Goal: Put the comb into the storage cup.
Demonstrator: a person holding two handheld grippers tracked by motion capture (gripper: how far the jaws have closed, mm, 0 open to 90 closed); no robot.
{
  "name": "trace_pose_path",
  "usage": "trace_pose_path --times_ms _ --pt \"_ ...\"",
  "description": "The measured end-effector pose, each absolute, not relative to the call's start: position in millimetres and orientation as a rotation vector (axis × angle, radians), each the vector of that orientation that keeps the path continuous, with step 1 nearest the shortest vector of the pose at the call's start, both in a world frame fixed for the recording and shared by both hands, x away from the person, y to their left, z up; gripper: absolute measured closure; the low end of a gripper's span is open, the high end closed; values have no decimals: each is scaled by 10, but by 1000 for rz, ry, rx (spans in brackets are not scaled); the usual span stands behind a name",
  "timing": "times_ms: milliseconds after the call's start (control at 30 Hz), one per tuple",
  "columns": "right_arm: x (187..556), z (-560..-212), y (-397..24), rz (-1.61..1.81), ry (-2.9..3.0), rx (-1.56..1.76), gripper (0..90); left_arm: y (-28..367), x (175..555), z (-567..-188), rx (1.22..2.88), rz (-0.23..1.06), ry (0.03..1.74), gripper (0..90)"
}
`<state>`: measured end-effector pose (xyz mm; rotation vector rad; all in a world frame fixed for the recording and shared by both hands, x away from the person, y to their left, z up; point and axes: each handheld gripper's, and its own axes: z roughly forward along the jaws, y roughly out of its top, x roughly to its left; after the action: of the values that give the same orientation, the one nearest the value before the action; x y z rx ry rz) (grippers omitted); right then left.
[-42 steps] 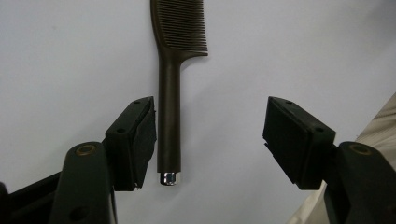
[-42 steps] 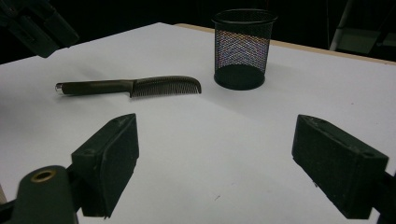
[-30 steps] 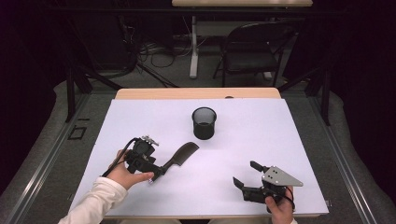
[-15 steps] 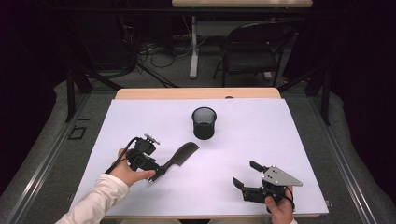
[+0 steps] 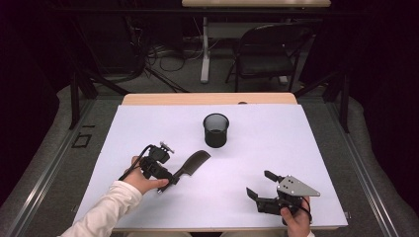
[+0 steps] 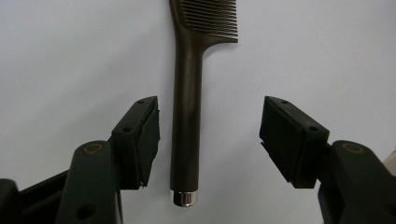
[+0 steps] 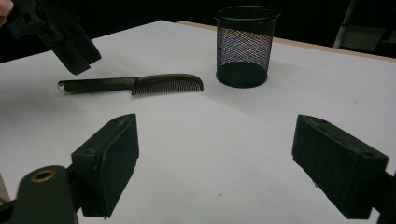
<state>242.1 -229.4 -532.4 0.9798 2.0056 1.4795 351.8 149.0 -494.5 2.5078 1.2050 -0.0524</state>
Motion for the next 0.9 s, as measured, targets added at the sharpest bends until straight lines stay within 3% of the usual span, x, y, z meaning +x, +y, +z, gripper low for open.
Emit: trace_pose_path --times_ms 900 --pt "2433 -5333 -2294 1487 2006 983 146 1381 3617 -5116 2653 -57 1191 446"
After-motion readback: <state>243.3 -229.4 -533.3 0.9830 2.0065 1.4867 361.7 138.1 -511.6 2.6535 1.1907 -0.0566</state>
